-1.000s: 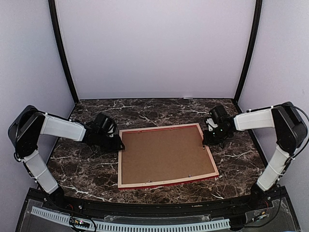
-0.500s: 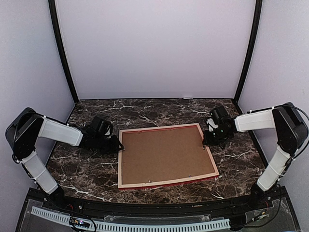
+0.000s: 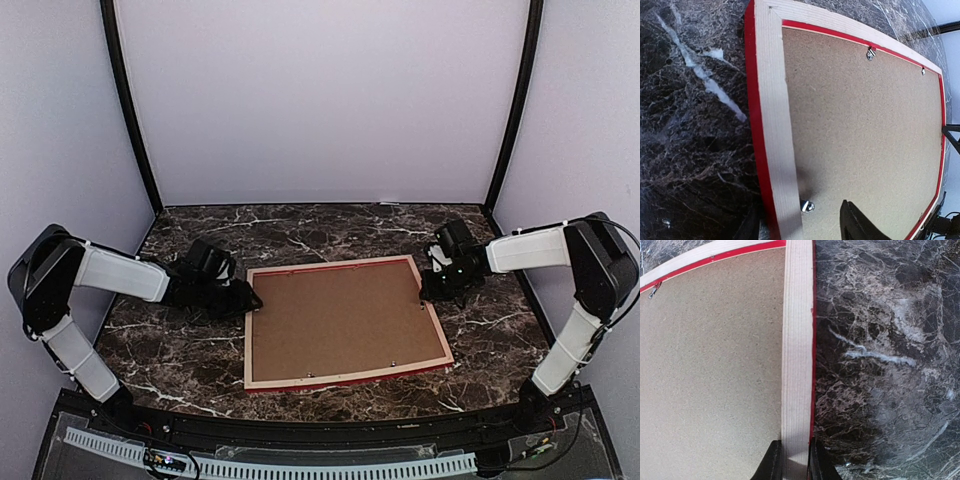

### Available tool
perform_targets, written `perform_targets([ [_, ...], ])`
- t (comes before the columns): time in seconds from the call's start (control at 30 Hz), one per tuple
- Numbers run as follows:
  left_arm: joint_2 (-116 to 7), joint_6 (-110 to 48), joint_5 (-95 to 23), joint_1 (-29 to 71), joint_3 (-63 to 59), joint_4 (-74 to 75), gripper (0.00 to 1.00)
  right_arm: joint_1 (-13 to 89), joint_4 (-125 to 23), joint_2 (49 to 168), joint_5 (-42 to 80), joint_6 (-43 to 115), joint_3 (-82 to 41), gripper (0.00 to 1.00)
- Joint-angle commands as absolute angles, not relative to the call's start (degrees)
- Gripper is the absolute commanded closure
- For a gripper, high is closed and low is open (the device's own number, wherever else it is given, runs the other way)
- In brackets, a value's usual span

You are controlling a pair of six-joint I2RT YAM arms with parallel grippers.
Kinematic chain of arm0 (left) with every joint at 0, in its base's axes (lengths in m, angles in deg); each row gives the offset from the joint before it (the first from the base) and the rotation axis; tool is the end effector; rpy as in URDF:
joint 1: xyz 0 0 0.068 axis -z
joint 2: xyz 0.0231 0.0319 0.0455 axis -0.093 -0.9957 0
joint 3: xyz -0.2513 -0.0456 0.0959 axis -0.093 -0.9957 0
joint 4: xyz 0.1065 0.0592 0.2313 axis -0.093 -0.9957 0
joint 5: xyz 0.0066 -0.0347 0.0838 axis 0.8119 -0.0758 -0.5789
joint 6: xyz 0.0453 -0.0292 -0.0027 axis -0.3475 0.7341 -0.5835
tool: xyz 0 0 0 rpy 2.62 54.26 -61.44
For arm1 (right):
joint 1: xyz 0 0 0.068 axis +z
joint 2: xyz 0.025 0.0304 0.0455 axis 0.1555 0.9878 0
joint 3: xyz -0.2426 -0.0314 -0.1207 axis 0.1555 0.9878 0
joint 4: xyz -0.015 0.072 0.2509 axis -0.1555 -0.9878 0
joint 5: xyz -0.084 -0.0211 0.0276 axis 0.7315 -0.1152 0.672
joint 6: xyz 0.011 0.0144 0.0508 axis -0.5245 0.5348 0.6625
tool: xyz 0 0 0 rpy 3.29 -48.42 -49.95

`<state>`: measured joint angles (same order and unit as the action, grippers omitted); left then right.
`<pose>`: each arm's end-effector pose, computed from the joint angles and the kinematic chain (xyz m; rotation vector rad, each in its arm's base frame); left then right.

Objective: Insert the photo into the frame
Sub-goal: Press the fastener onto the backboard.

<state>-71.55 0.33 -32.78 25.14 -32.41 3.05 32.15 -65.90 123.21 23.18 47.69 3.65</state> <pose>0.2624 -0.1626 0.1451 -0.1734 2.5218 -0.8103 0.2912 0.1272 0.1510 -0.1282 2.6603 0.3225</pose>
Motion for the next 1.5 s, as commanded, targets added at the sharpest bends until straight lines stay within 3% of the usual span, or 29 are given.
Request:
perform_targets([
  [0.0, -70.4, -1.7, -33.8, 26.3, -32.9, -3.6, 0.45, 31.7, -68.3, 123.0, 21.8, 48.4, 3.8, 0.84],
  [0.33, -71.3, -2.8, -37.9, 29.9, -32.5, -7.6, 0.64, 31.7, -69.0, 123.7, 21.7, 48.4, 2.9, 0.82],
  [0.5, -72.4, -2.7, -38.5, 30.4, -32.3, -6.9, 0.74, 31.7, -69.2, 123.4, 21.7, 48.5, 2.5, 0.71],
  [0.67, -72.9, -1.3, -39.5, 30.8, -33.4, -5.2, 0.75, 31.7, -69.3, 123.4, 19.9, 48.4, 1.3, 0.61],
  [1.13, -72.0, 1.6, -41.9, 31.7, -34.9, -3.1, 0.8, 31.7, -69.5, 120.9, 21.0, 49.7, 4.6, 0.46],
  [1.3, -72.2, 1.8, -42.2, 31.9, -34.9, -3.1, 0.8, 31.7, -70.0, 119.7, 22.1, 49.8, 6.4, 0.44],
  [1.47, -72.2, 1.7, -42.3, 32.0, -35.0, -3.1, 0.81, 31.7, -69.8, 120.0, 21.9, 49.6, 7.0, 0.52],
])
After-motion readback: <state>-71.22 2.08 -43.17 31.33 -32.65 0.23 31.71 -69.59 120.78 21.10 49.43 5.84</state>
